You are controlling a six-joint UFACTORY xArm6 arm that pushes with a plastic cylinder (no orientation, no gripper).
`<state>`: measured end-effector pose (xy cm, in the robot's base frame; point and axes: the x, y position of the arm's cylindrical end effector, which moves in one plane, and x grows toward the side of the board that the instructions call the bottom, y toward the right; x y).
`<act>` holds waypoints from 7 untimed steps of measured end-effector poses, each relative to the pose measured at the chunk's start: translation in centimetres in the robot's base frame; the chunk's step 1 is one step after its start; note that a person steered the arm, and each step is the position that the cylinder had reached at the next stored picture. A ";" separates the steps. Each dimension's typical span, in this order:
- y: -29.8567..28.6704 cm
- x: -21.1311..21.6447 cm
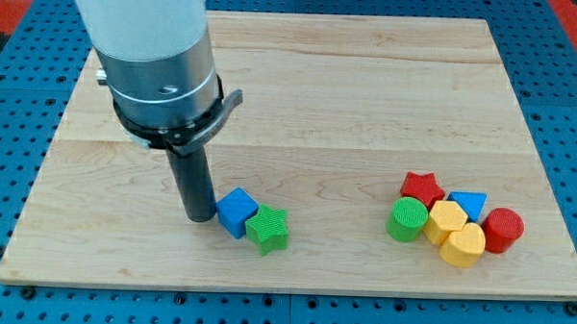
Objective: Nudge the group of blocks a bit down
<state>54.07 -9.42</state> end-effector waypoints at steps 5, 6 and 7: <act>1.0 -10.8; 1.7 -11.5; 1.7 -11.5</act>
<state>42.60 -7.70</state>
